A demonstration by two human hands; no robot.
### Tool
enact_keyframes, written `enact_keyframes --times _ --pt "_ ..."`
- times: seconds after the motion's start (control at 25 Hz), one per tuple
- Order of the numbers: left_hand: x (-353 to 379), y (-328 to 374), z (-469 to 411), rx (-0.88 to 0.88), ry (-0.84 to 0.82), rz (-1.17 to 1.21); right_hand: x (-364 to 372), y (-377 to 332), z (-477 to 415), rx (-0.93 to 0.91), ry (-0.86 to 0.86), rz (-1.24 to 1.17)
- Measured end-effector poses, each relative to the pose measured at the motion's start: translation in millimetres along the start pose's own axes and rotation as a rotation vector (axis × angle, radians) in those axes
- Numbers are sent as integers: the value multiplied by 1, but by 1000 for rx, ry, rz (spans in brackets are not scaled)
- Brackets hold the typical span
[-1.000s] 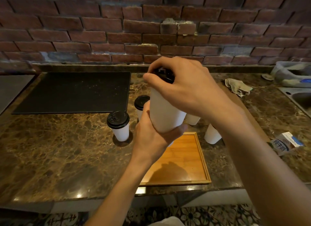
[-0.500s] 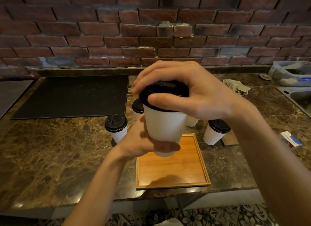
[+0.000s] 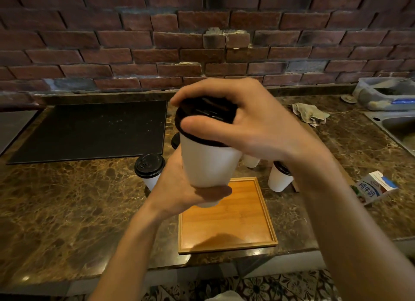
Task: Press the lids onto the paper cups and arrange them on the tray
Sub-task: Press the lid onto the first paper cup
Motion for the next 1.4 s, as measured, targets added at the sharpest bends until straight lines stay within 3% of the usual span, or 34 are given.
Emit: enact_keyframes --times 0.12,0.2,0.28,0.36,0.44,0.6,0.68,0.76,0.84,0.92,0.96,1.08,1.16,1.24,1.32,1.4 --pt "4 0 0 2 -79 57 -2 -6 1 -122 -121 -124" --pt "4 -5 -1 10 47 77 1 2 -4 16 -73 40" --pt "4 -10 -1 -9 242 10 4 17 -7 294 90 375" --pt "5 -10 3 -54 395 -101 6 16 -6 419 250 599" --pt "0 -8 5 -42 398 -116 4 7 -7 280 238 503" --pt "-1 -5 2 -19 74 40 0 -3 -2 -85 -131 -128" --pt "0 -3 4 -4 82 -6 -1 -1 1 -101 -156 -178" --pt "0 -1 5 19 209 -46 1 7 -3 56 -55 61" --pt "3 0 4 16 329 -107 4 13 -4 277 127 488" --pt "2 2 4 18 374 -148 4 0 -4 274 277 638" --pt "0 3 4 34 362 -133 3 -6 -6 182 254 559" --pt "-3 3 4 35 207 -36 -2 -19 -6 -126 -58 96" --pt "1 1 4 63 173 -63 -3 -19 -5 -149 -125 21" --pt "2 1 7 73 299 -39 4 -5 -8 47 -18 177" --pt "5 1 7 60 410 -69 11 2 -6 234 195 450" --pt "7 1 5 51 386 -136 14 -4 -1 291 302 561"
Point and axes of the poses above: each hand's wrist, its own z-axis away from the middle knuckle, its own x-axis out of the palm, y = z × x, the point moved 8 cm from there along -z, towards the middle knuckle, and after that the axes turned 8 degrees about -y, right-handed, at the moved point
